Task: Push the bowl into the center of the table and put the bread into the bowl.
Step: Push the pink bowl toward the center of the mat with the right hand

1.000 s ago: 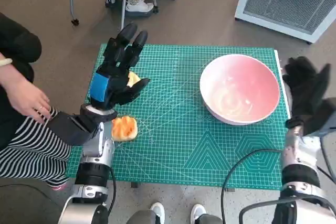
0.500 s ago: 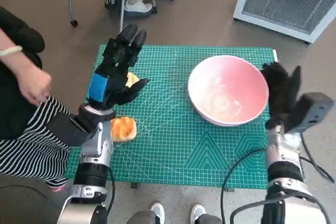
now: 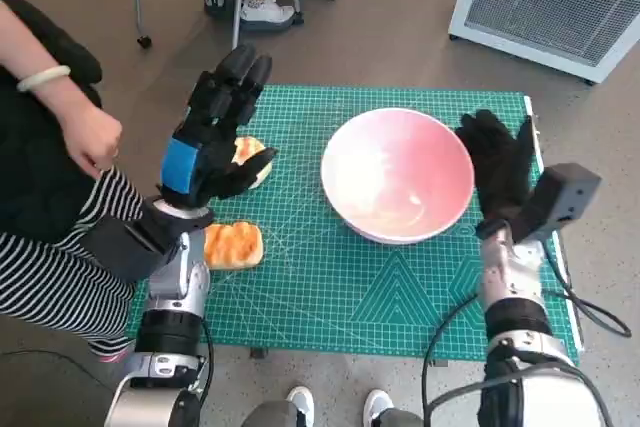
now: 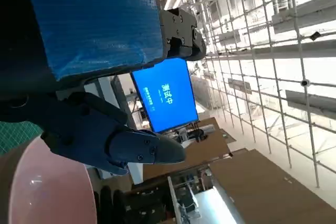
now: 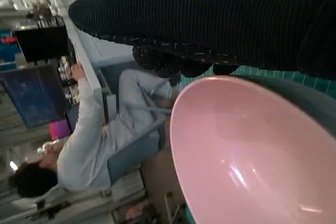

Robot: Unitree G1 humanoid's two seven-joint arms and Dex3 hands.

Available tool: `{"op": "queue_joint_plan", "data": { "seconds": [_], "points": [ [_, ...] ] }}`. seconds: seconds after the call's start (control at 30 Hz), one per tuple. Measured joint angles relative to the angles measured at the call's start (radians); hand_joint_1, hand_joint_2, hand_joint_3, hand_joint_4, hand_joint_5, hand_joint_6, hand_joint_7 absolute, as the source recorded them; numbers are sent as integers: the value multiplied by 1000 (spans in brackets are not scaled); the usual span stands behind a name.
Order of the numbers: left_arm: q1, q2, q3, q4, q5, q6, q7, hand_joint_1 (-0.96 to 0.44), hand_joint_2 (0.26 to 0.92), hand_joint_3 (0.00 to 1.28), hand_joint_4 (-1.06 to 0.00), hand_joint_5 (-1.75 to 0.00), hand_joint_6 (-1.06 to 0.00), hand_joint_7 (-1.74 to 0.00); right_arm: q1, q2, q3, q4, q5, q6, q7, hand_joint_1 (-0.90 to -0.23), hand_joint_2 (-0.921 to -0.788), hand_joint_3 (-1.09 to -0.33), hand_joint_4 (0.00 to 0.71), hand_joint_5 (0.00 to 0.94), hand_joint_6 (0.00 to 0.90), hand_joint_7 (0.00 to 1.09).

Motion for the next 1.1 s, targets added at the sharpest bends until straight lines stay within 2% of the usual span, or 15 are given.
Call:
{"op": "queue_joint_plan", "data": {
  "seconds": [0.43, 0.57, 0.63, 0.73, 0.97, 1.1],
  "points": [
    [19, -1, 0, -28, 0, 12, 13, -511, 921, 241, -237, -3, -166, -309, -32, 39, 0, 11, 3, 31, 13, -562, -921, -865, 100, 2, 79, 188],
    [24, -2, -3, -39, 0, 16, 16, -511, 921, 240, -238, -3, -169, -306, -43, 41, 3, 10, 1, 32, 16, -550, -921, -862, 95, 0, 79, 181],
    [29, -2, -4, -45, 0, 16, 17, -511, 921, 240, -238, -3, -170, -304, -44, 40, 5, 7, 1, 27, 19, -566, -921, -852, 87, 0, 82, 179],
    [37, -1, -4, -54, 0, 20, 17, -511, 921, 240, -238, -2, -171, -301, -42, 36, 7, -8, 0, -1, 26, -595, -921, -838, 75, 0, 86, 175],
    [47, 0, -2, -71, 0, 27, 19, -511, 921, 241, -237, -2, -174, -294, -41, 21, 10, -33, 0, -32, 34, -614, -921, -820, 78, 3, 97, 176],
    [47, 3, -1, -73, -2, 29, 16, -517, 921, 242, -237, -1, -175, -289, -1, 23, 30, -143, -2, -152, 67, -634, -921, -796, 97, 12, 115, 186]
  ]
}}
